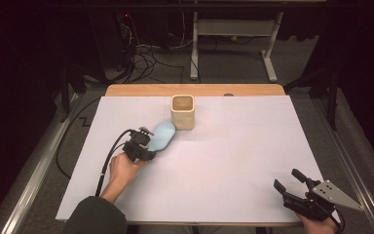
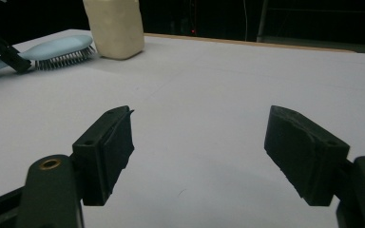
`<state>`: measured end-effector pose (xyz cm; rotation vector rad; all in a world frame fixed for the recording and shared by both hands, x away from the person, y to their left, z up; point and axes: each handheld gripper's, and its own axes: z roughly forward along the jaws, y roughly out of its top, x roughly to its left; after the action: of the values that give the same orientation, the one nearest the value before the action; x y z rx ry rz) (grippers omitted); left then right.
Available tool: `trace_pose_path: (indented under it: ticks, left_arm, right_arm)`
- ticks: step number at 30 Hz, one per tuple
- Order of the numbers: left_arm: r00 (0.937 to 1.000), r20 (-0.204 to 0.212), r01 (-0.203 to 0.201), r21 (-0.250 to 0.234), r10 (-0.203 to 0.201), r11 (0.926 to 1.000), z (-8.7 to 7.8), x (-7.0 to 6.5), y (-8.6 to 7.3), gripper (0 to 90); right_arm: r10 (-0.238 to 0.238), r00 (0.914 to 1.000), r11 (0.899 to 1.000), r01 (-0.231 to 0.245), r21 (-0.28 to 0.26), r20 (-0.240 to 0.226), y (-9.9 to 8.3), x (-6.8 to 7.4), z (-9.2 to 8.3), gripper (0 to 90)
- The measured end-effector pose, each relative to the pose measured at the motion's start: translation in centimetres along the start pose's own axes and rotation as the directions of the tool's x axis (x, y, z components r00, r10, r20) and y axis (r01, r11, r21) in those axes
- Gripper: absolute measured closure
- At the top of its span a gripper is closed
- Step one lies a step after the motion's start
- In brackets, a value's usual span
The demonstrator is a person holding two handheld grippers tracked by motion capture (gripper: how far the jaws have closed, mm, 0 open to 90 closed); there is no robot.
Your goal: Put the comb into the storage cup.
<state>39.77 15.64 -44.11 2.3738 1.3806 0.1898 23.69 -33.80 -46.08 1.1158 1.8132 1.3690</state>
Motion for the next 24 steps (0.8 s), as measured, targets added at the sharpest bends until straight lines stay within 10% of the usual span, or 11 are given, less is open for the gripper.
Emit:
trace_pose_path:
  ticks: [24]
  left_arm:
    - [0.9994, 0.019, -0.027, -0.039, 0.028, 0.9989, -0.94, -0.37, -0.37, 69.5]
  right_arm:
    - [0.0, 1.0, 1.0, 0.0, 0.001, -0.001, 0.0, 0.01, 0.01, 25.1]
